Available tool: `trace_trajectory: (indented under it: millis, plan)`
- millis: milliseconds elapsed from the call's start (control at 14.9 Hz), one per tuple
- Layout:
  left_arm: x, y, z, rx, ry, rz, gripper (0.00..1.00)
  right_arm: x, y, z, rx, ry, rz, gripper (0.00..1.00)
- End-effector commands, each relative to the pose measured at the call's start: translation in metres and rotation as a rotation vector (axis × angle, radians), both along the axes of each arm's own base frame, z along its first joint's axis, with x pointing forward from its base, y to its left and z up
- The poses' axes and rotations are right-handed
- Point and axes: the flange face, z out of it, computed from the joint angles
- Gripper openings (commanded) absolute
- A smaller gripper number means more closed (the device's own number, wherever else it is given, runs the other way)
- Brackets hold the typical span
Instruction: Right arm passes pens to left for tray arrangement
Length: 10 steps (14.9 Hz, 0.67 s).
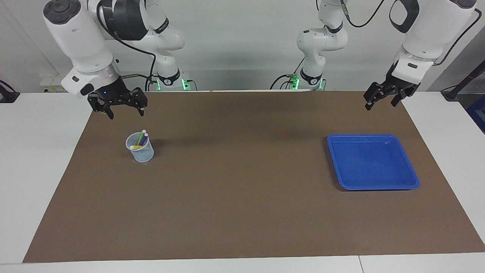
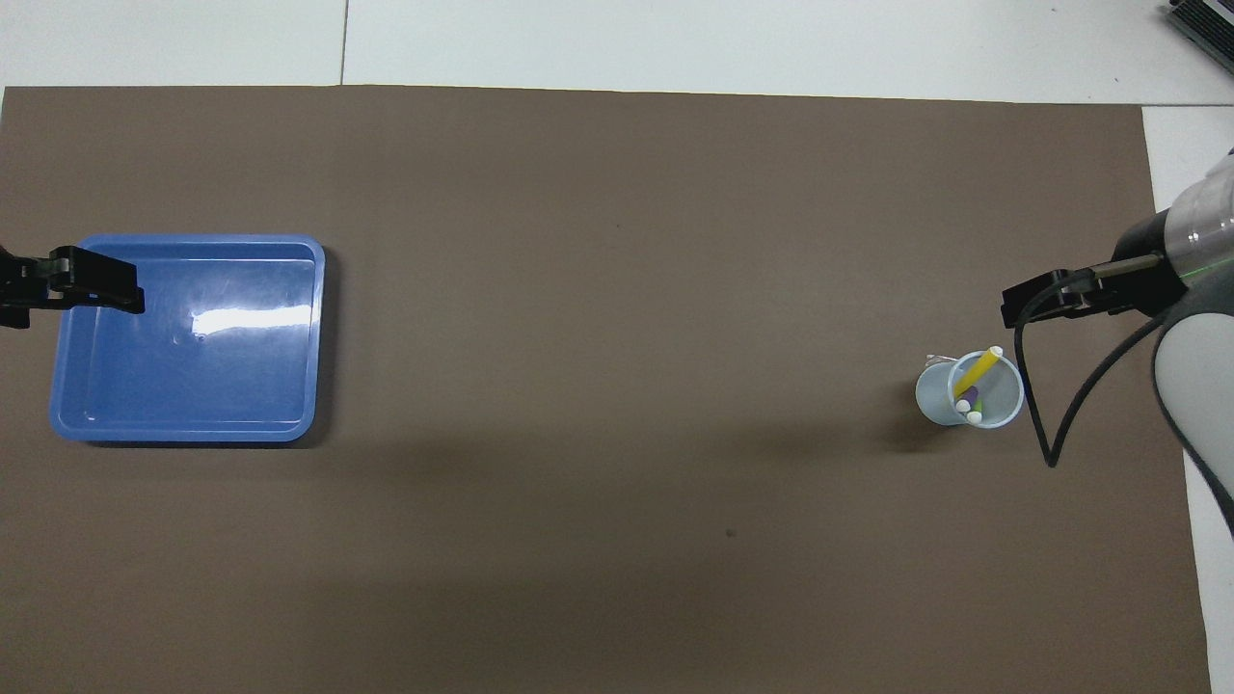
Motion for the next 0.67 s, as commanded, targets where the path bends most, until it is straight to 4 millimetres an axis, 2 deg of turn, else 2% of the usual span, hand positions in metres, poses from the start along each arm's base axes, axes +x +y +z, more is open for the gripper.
trace_trajectory:
  millis: [0, 268, 470, 604]
  plan:
    - [-0.001, 0.003, 0.005, -0.012, -0.004, -0.01, 1.0, -0.004, -0.002, 0.005, 0.039, 0.004, -0.036, 1.0]
    - [-0.001, 0.003, 0.005, -0.012, -0.004, -0.01, 1.0, -0.004, -0.004, 0.007, 0.042, 0.0, -0.039, 1.0]
    - [-0.001, 0.004, 0.006, -0.012, -0.01, -0.01, 1.0, -0.005, 0.007, 0.01, 0.041, -0.011, -0.018, 1.0]
    - [-0.001, 0.003, 0.006, -0.012, -0.015, -0.01, 1.0, -0.005, 0.007, 0.01, 0.041, -0.012, -0.018, 1.0]
